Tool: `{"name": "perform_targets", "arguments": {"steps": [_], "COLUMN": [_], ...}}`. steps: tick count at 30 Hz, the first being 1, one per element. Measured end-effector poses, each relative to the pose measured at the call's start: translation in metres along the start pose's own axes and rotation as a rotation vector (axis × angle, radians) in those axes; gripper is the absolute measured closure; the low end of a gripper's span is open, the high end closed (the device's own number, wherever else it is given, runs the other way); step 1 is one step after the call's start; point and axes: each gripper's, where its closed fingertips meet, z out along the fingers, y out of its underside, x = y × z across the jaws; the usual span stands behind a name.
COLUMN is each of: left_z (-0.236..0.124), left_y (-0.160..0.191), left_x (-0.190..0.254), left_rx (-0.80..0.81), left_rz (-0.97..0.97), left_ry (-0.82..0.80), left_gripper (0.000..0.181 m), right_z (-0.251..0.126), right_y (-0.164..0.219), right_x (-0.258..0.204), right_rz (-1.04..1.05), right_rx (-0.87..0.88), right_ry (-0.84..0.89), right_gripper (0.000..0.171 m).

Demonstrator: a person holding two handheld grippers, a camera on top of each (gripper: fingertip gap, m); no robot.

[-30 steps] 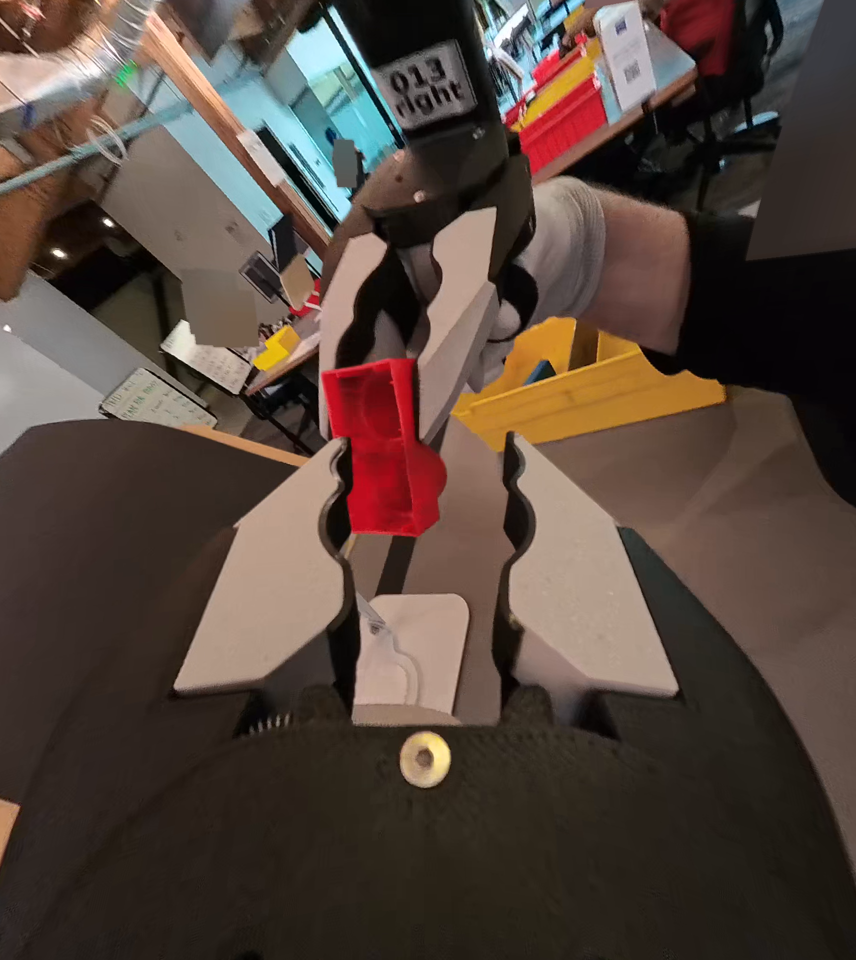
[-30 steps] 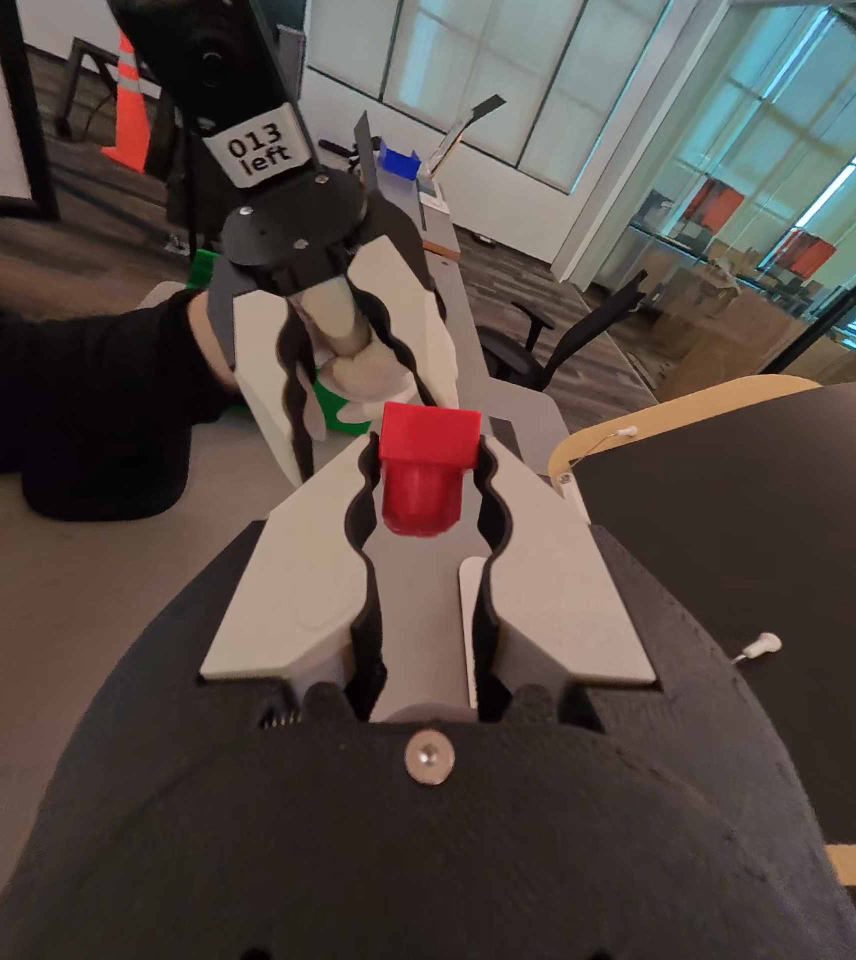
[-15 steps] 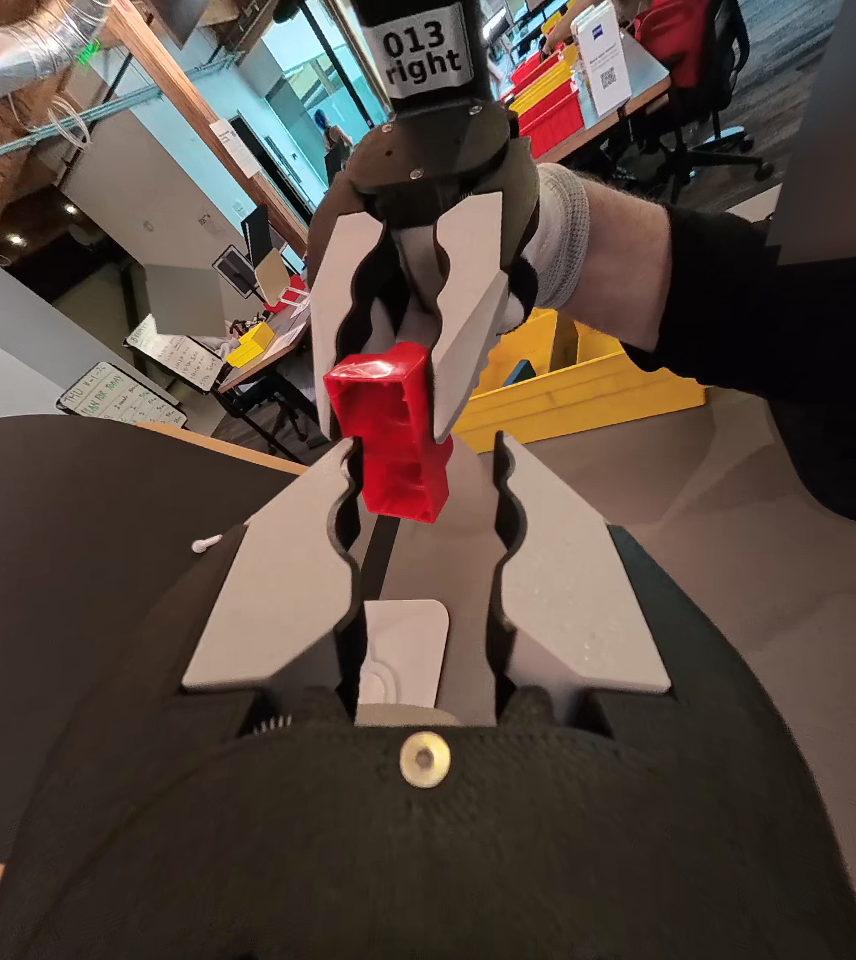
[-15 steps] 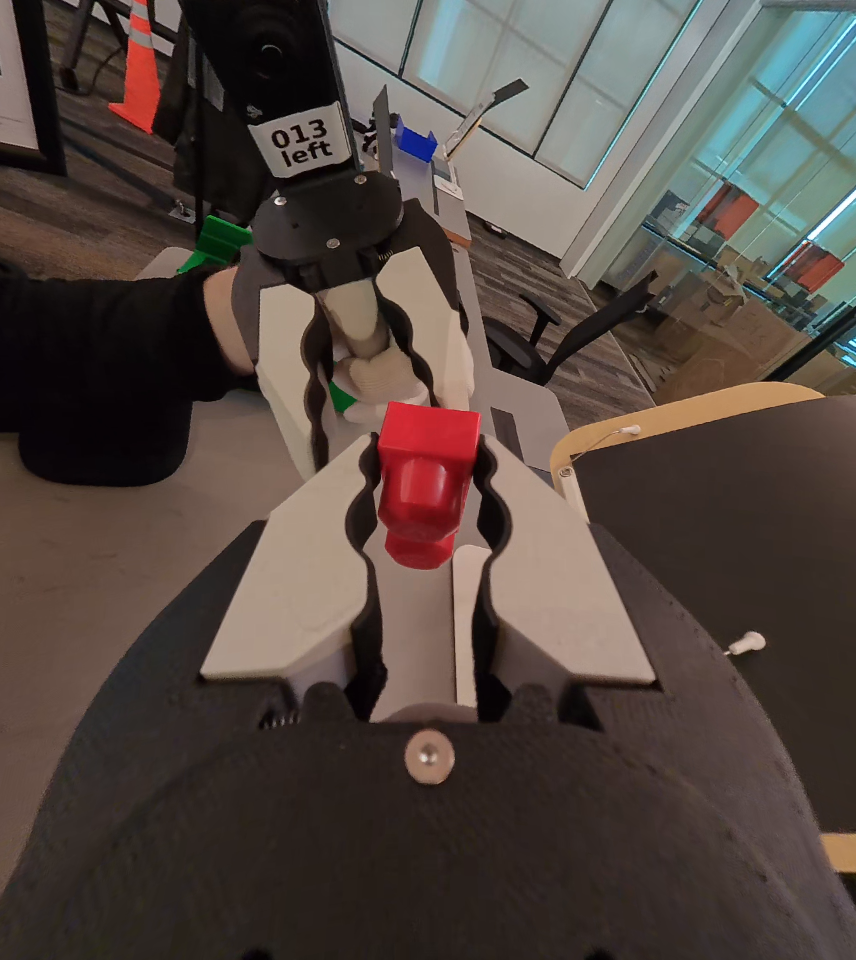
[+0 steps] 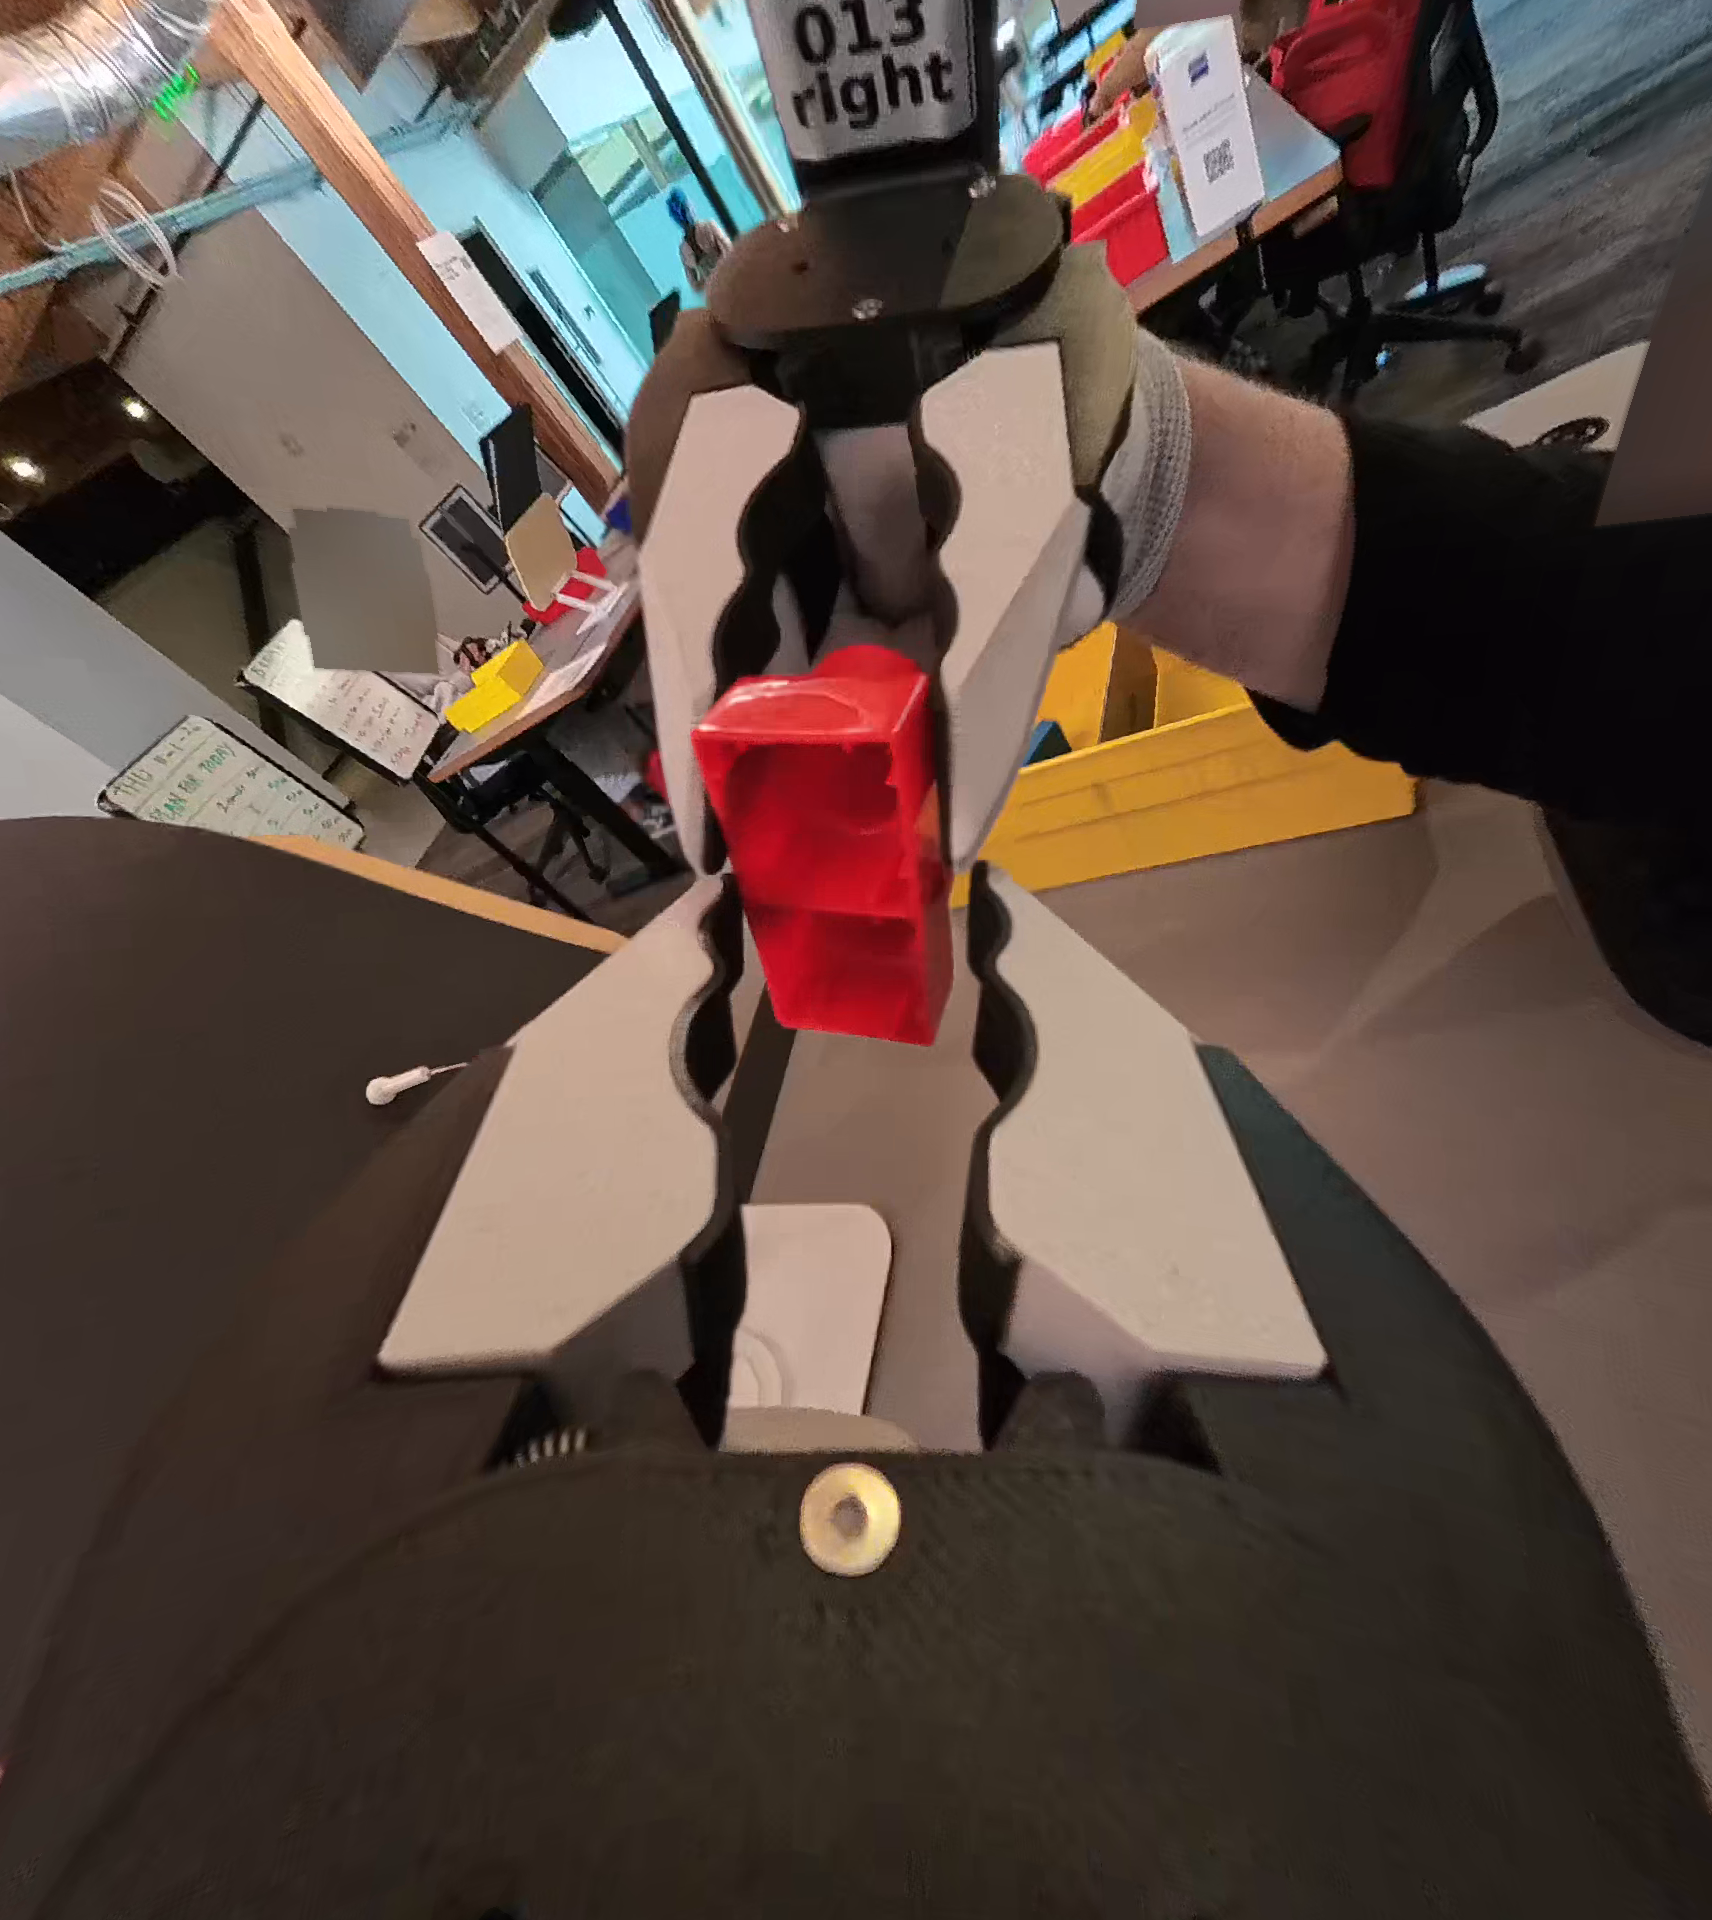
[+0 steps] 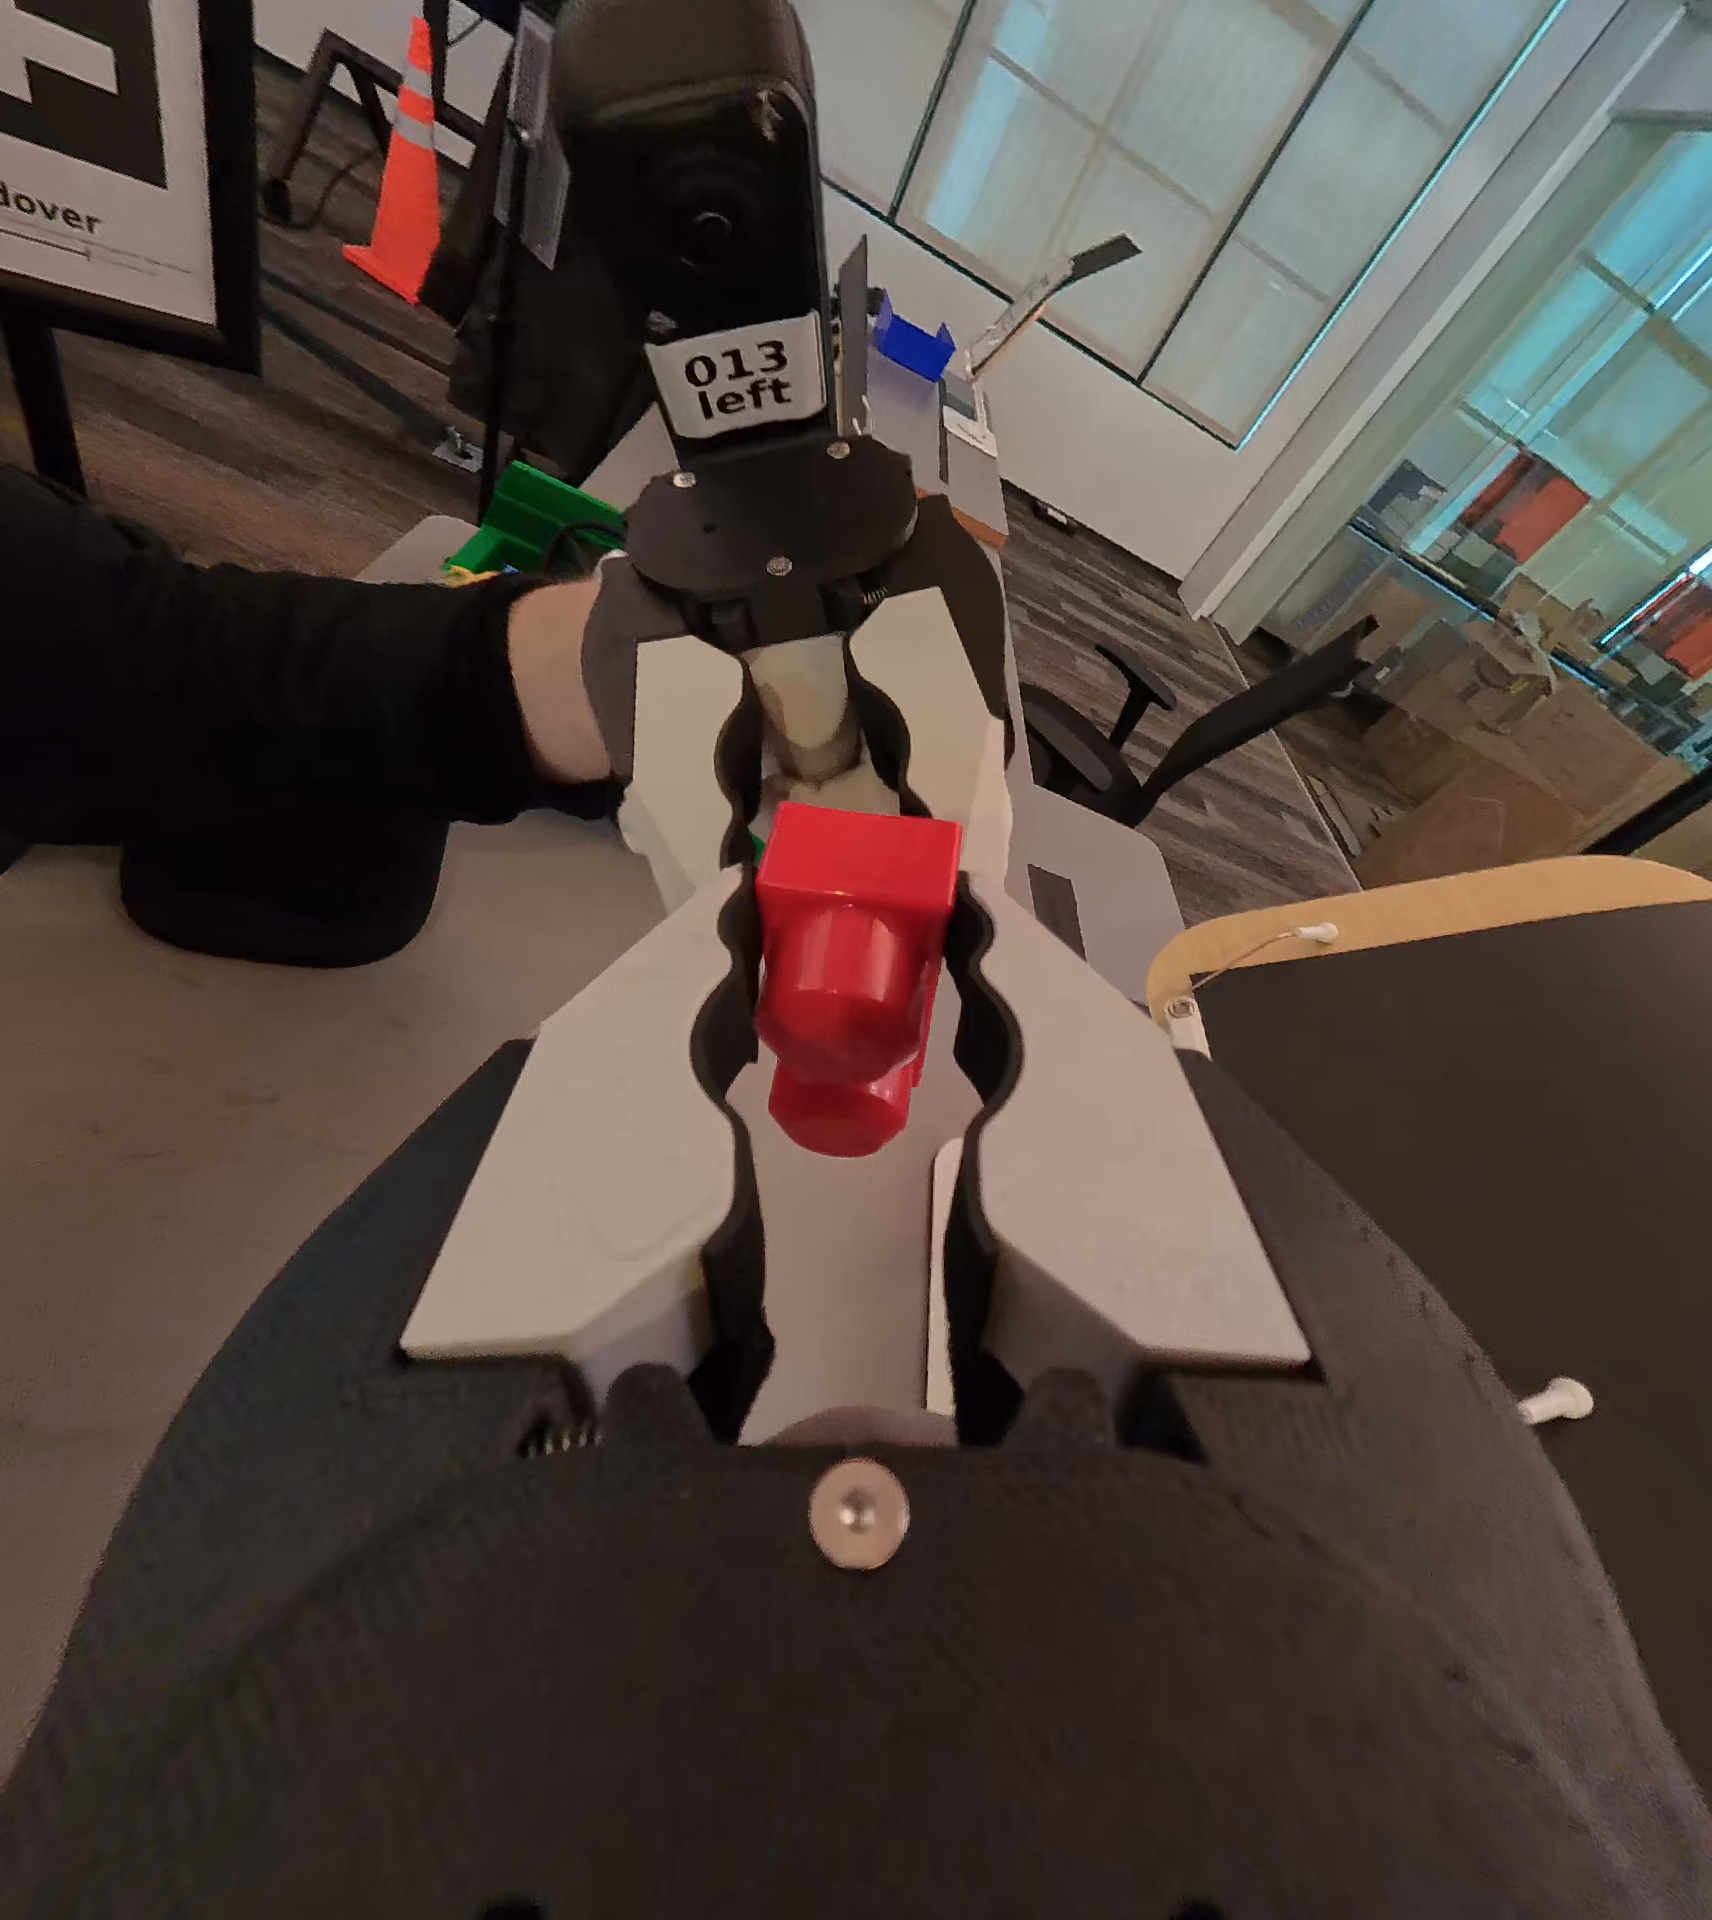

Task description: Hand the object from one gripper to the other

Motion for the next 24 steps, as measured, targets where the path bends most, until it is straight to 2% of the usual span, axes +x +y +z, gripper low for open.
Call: {"name": "perform_targets", "arguments": {"steps": [8, 11, 18, 19, 22, 24], "left_z": [0.013, 0.016, 0.014, 0.014, 0.010, 0.005], "left_y": [0.005, 0.003, -0.001, -0.001, -0.001, -0.001], "left_x": [-0.002, 0.004, 0.001, -0.003, -0.021, -0.037], "left_rx": [0.001, 0.035, 0.078, 0.083, 0.086, 0.097], "left_rz": [-0.020, -0.045, -0.059, -0.061, -0.074, -0.089], "left_ry": [-0.022, 0.018, 0.022, 0.001, -0.097, -0.183], "left_gripper": [0.137, 0.144, 0.146, 0.146, 0.146, 0.146], "right_z": [0.000, 0.001, -0.001, -0.001, -0.004, -0.007], "right_y": [-0.005, -0.006, -0.009, -0.011, -0.016, -0.021], "right_x": [-0.002, -0.005, 0.000, 0.005, 0.027, 0.037], "right_rz": [-0.014, -0.019, -0.020, -0.025, -0.022, -0.023], "right_rx": [0.034, 0.039, 0.070, 0.078, 0.094, 0.105], "right_ry": [-0.009, -0.025, -0.006, 0.028, 0.168, 0.235], "right_gripper": [0.138, 0.138, 0.138, 0.137, 0.111, 0.105]}}
